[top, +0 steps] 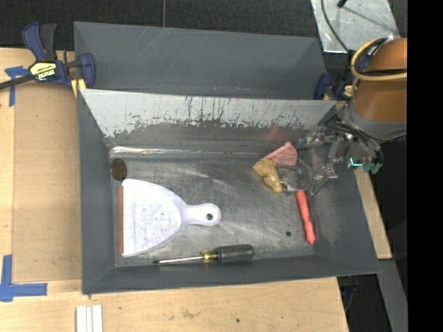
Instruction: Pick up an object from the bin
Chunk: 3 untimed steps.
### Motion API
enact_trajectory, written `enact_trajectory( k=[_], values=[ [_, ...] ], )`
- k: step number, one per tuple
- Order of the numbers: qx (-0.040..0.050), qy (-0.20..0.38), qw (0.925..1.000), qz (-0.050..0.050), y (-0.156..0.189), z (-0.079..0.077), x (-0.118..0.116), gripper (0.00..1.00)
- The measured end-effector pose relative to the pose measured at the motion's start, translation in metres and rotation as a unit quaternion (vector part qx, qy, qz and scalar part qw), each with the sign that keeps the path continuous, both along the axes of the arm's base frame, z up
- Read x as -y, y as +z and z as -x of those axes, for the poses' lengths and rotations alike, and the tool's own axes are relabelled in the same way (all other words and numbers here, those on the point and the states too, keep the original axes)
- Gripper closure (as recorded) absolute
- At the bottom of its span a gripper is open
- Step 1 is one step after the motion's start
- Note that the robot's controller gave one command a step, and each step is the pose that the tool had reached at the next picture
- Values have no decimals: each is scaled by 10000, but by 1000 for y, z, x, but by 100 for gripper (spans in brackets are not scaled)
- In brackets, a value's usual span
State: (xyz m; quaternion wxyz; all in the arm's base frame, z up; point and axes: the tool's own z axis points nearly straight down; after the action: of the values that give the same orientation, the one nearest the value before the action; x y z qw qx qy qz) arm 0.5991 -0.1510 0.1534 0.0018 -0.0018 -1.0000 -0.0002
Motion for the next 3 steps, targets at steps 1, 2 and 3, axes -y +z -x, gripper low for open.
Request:
enact_trajectory(
  k=[1, 2, 3],
  values=[
    [30, 13, 10000, 6, 4, -1, -1, 0],
    [81, -673, 9977, 14, -41, -9, -15, 0],
    [19, -864, 9963, 3, -46, -5, -24, 0]
  ],
)
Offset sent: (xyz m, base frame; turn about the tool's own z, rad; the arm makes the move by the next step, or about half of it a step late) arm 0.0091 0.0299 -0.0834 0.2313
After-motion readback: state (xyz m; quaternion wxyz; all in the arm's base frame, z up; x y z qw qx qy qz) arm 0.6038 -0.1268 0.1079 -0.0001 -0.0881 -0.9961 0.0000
